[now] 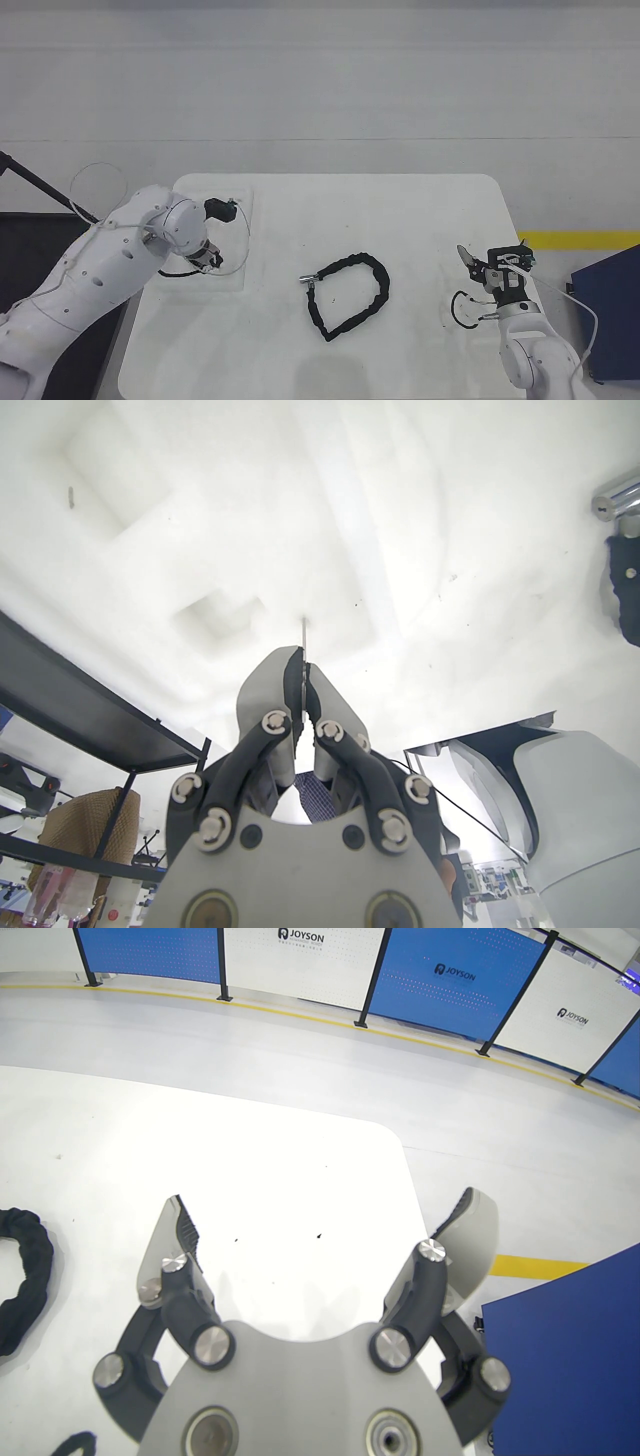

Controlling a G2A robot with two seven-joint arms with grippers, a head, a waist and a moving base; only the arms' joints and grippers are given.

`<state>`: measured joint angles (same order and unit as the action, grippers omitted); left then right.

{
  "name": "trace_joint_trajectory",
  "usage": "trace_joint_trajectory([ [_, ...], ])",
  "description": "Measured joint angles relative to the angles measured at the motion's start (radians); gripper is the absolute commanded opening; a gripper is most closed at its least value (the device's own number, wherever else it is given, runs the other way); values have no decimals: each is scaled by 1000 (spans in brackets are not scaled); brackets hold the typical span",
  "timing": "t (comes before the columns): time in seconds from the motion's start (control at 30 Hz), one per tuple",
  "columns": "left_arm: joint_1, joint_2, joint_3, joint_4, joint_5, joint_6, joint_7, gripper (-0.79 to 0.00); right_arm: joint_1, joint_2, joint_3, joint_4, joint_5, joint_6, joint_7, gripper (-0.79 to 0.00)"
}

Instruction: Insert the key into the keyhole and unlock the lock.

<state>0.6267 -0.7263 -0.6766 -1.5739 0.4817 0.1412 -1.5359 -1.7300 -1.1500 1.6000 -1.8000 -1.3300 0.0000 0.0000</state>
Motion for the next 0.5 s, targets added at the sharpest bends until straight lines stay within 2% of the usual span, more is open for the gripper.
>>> trace_joint_trajectory([
  [0.13,34,40,-97,-47,-60,-38,1,-785,0,0,0,0,0,0,0,0],
  [0.27,105,83,-223,-68,-166,-94,39,-785,0,0,0,0,0,0,0,0],
  [0.37,183,112,-323,-68,-269,-137,106,-785,0,0,0,0,0,0,0,0],
  [0.5,316,134,-433,-45,-483,-272,204,-785,0,0,0,0,0,0,0,0],
])
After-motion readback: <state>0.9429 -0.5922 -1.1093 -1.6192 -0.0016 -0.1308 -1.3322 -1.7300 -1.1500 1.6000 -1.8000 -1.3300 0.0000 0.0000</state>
